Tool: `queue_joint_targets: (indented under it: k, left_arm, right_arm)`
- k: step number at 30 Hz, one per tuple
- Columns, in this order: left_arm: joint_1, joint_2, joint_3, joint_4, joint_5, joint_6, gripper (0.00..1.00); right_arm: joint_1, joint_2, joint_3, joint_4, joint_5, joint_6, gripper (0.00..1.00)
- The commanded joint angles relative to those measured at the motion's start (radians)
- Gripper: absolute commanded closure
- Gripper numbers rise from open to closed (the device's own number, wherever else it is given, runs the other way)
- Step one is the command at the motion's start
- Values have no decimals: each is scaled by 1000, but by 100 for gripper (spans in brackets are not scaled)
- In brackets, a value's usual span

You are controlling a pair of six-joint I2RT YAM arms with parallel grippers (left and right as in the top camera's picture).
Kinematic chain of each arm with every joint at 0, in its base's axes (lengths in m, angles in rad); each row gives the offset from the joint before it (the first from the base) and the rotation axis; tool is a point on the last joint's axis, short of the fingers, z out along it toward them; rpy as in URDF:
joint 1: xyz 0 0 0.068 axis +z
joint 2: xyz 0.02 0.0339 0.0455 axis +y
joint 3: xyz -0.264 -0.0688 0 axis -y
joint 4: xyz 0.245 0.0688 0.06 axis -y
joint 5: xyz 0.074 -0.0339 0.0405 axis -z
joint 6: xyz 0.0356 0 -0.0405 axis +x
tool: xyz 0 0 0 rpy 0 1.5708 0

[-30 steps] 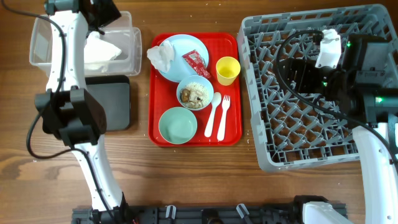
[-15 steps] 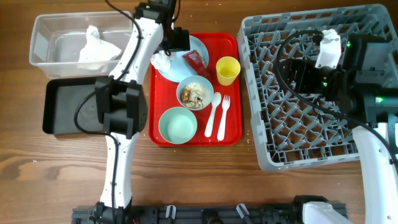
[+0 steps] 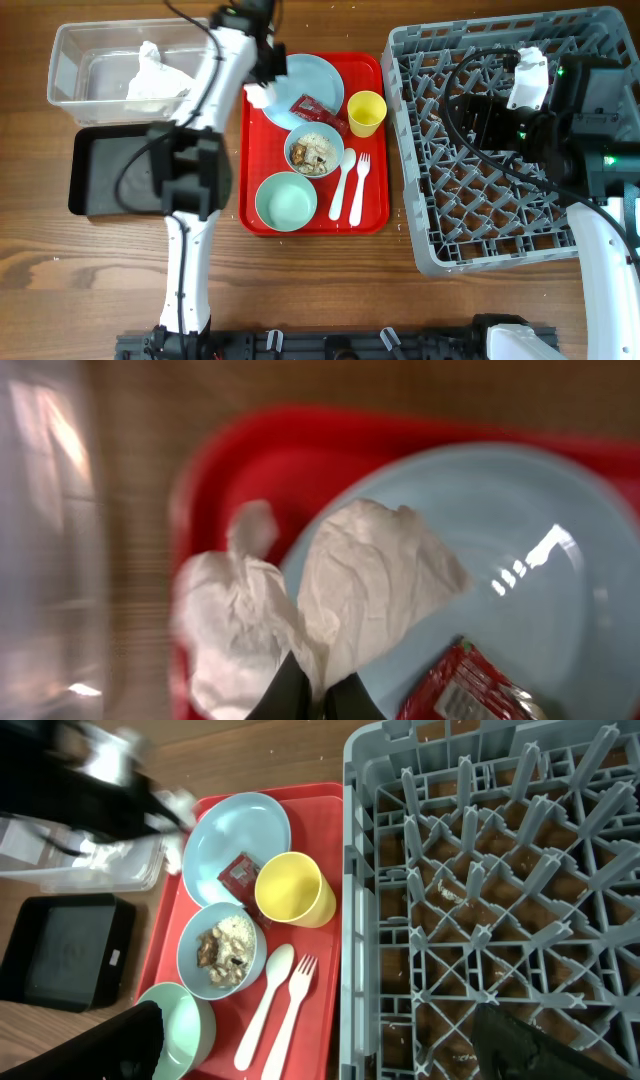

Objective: Sort waste into correct bins and load items into the dishwasher rack

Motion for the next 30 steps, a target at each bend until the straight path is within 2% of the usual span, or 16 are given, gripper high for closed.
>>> queue_joint_targets:
  k: [1, 5, 6, 7, 8, 11, 14, 16, 17, 21, 26, 30]
  left_arm:
    - [122, -212, 56, -7, -14, -2, 96]
    - [269, -148, 54, 14, -21, -2, 95]
    - [286, -117, 53, 28, -21, -2, 90]
    - [293, -91, 54, 32, -21, -2, 64]
    - [293, -67, 53, 32, -21, -2, 0]
    - [278, -72, 56, 34, 9, -1, 0]
    - [231, -150, 56, -13, 169, -1, 0]
    - [164, -162, 56, -74, 220, 3, 0]
    - [85, -149, 56, -128, 224, 29, 0]
    - [-107, -91, 53, -152, 264, 30, 0]
    - [-180, -16, 53, -156, 261, -166, 0]
    - [-179, 37, 53, -156, 245, -223, 3]
  right_arm:
    - [0, 7, 23, 3, 10, 2, 0]
    - [0, 7, 23, 4, 10, 8, 0]
    - [0, 7, 23, 5, 10, 8, 0]
    - [0, 7, 23, 5, 10, 8, 0]
    - [0, 7, 23, 6, 10, 8, 0]
    - [0, 7, 23, 19, 10, 8, 0]
    - [0, 7, 23, 26, 10, 8, 0]
    - [0, 7, 23, 26, 10, 8, 0]
    - [0, 7, 23, 25, 10, 8, 0]
    - [0, 7, 23, 23, 10, 8, 0]
    - [0, 7, 23, 6, 10, 0, 0]
    - [0, 7, 23, 3, 10, 1, 0]
